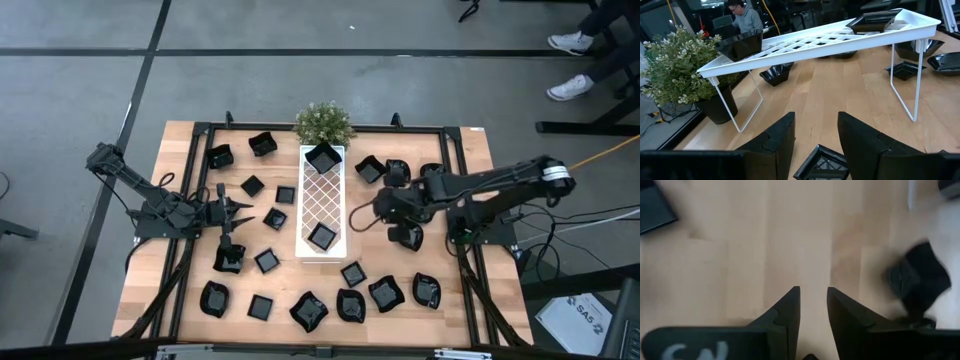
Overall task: Pick & Place Mini shaped plates
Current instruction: Put the leaf shaped plate on the shelf
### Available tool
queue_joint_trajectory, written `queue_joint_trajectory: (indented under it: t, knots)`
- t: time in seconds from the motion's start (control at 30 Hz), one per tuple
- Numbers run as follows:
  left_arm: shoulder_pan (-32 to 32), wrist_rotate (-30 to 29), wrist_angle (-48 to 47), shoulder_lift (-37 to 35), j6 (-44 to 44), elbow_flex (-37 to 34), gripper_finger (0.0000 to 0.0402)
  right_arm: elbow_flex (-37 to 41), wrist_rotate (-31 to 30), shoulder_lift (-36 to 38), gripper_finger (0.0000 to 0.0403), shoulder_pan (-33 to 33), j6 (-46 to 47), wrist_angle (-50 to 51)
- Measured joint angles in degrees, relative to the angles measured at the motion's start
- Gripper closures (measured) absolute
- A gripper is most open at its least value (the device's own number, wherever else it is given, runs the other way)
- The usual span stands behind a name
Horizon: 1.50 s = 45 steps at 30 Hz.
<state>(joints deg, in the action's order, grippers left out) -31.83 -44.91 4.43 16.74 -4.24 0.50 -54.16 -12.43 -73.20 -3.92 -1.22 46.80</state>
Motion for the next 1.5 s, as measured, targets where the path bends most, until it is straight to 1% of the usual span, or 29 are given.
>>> queue_joint_trajectory:
  t: [0.17, 0.27, 0.4, 0.6, 0.73, 0.87, 0.93, 1.23, 1.5]
  knots:
    - [0.0, 0.0, 0.0, 0.0, 0.0, 0.0, 0.0258, 6.2, 0.0, 3.4, 0.0306, 4.3, 5.5, -4.1]
    - [0.0, 0.0, 0.0, 0.0, 0.0, 0.0, 0.0258, 8.7, 0.0, 4.4, 0.0306, 6.9, 5.7, -4.5]
    - [0.0, 0.0, 0.0, 0.0, 0.0, 0.0, 0.0258, 10.0, 0.0, 4.7, 0.0303, 10.5, 5.7, -4.8]
    - [0.0, 0.0, 0.0, 0.0, 0.0, 0.0, 0.0258, 10.1, -0.1, 3.9, 0.0268, 14.5, 2.1, -5.0]
    - [0.0, 0.0, 0.0, 0.0, 0.0, 0.0, 0.0258, 10.1, -3.2, 2.0, 0.0239, 16.1, -0.5, -5.2]
    - [0.0, 0.0, 0.0, 0.0, 0.0, 0.0, 0.0258, 10.1, -8.0, -0.6, 0.0225, 17.5, -2.3, -6.5]
    - [0.0, 0.0, 0.0, 0.0, 0.0, 0.0, 0.0258, 10.1, -9.1, -1.9, 0.0225, 18.3, -2.5, -7.5]
    - [0.0, 0.0, 0.0, 0.0, 0.0, 0.0, 0.0258, 10.1, -9.0, -8.0, 0.0246, 20.3, -3.8, -10.3]
    - [0.0, 0.0, 0.0, 0.0, 0.0, 0.0, 0.0258, 10.1, -9.0, -11.0, 0.0257, 22.0, -3.5, -11.1]
